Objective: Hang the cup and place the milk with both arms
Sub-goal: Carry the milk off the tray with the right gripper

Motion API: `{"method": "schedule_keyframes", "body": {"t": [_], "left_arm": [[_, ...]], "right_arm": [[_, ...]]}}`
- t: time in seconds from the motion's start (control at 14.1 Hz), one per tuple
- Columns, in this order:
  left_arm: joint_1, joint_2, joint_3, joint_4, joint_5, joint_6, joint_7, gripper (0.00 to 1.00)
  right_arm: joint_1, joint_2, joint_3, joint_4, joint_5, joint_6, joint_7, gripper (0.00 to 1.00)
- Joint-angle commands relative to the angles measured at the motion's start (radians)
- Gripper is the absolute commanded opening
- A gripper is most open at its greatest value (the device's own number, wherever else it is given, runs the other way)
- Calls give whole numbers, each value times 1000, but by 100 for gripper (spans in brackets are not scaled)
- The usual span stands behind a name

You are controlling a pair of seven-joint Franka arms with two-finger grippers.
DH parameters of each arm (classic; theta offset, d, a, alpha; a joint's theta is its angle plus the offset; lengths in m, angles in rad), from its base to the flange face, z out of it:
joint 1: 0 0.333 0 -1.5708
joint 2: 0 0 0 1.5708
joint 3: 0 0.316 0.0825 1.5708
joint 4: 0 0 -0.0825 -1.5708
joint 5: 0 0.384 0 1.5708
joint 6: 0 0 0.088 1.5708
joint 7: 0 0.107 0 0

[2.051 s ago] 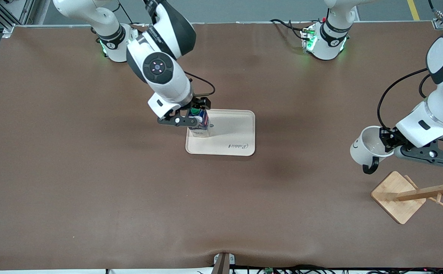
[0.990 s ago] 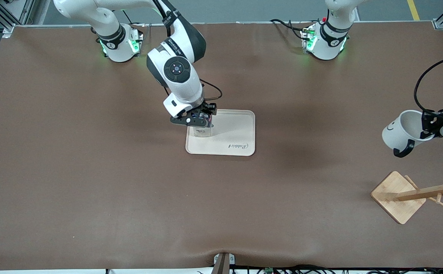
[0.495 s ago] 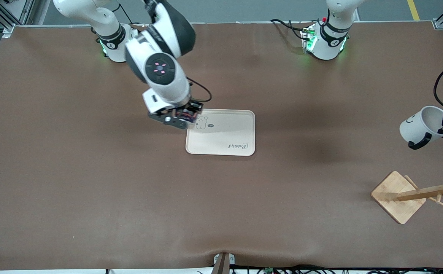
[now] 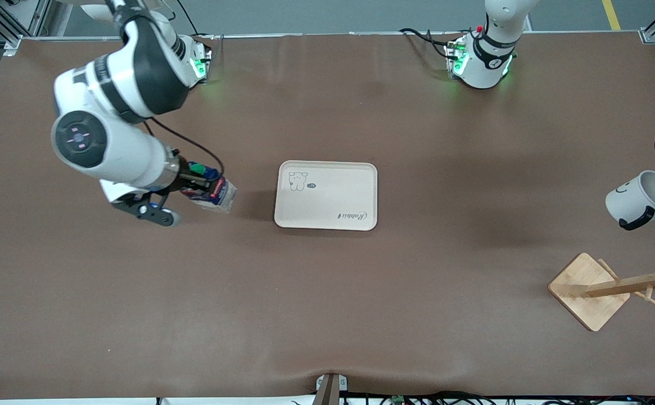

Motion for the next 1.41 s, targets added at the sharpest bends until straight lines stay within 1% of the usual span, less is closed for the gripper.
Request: {"method": "schedule_keyframes", "body": {"t": [0.0,0.14,0.28,0.35,0.49,0.57,0.78,0.85,0.99,1.06,1.2,1.27,1.34], "left_arm": [[20,25,-5,22,-50,28,15,0],[23,55,-5,59,-50,28,16,0],[25,80,-5,67,-40,30,22,0],[26,95,-5,82,-39,30,24,0],[25,109,-4,104,-36,30,24,0],[25,118,-4,114,-34,30,24,0],[35,140,9,128,-36,30,41,0],[37,144,12,130,-34,30,41,0],[38,149,24,131,-28,28,42,0],[38,163,36,140,-24,30,45,0],[40,190,39,157,-25,30,57,0],[40,204,39,174,-25,28,51,0],[38,221,39,200,-25,30,50,2]], "right_arm": [[-87,-44,15,-43,-7,-9,-140,0],[-186,-92,15,-136,-7,-3,-282,0],[-301,-103,15,-202,-7,36,-454,0],[-344,-103,15,-224,-7,63,-510,0],[-408,-106,15,-270,-9,73,-551,0],[-423,-116,15,-314,-10,94,-565,0],[-484,-181,14,-515,-18,299,-636,0],[-488,-199,15,-562,-18,336,-640,0],[-489,-210,14,-598,-18,358,-640,0],[-498,-207,14,-601,-21,358,-642,0],[-500,-205,14,-601,-23,361,-642,0],[-501,-205,14,-603,-23,375,-637,0],[-504,-205,14,-613,-23,392,-637,0]]}}
